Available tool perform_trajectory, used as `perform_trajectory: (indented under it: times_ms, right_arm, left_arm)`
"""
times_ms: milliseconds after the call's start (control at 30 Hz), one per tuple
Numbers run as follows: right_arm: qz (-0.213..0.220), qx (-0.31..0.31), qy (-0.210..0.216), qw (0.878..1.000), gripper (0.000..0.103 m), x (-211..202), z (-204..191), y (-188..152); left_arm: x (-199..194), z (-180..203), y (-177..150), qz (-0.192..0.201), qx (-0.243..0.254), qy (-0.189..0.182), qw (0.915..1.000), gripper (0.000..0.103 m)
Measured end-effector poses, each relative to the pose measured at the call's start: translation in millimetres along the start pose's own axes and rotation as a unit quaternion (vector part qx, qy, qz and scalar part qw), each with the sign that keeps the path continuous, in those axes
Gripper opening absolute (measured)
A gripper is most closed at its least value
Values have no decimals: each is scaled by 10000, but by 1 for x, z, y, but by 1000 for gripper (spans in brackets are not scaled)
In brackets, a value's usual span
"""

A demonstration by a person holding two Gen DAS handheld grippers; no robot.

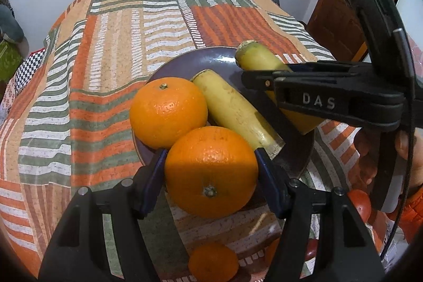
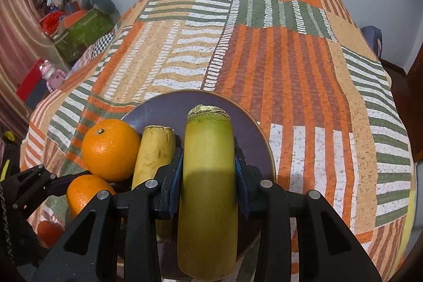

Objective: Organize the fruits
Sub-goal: 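Place the orange on the plate with the left tool while the right tool places the bamboo shoot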

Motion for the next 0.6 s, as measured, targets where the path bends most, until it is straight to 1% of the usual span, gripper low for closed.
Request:
perform_trajectory:
  times_ms: [167,300,433,533,600]
  right_arm:
    - [-213,-121,9,9997,33,7,-4,-4]
    - [-131,-158,12,9998,35,0,-8,0]
    - [26,-345,-125,9993,36,-20,-16,1]
    - [220,-458,-200,9985,45,-45,-22,-1]
    - [402,-533,-275,9974,47,-66,-26,-4]
  left_arm:
    - [-3,-4,0,-18,-151,-112,9998,66]
    - [-13,-6,-1,41,-199,-125,9997,66]
    - [-34,-8,-1,228,-210,2,9995,66]
    - [-60,-14,0,432,-294,44,9986,66]
    - [-76,-18,0,552,-343,89,9978,66]
Point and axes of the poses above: each gripper's, at about its wrist camera, not at the fingertips, and x roughly the way its jaws point, z to its right, y to its top, the point moved 3 cm from there along x, roughly the way its jaws point, and after that the axes turned 4 degrees about y, right-handed, at the moved point
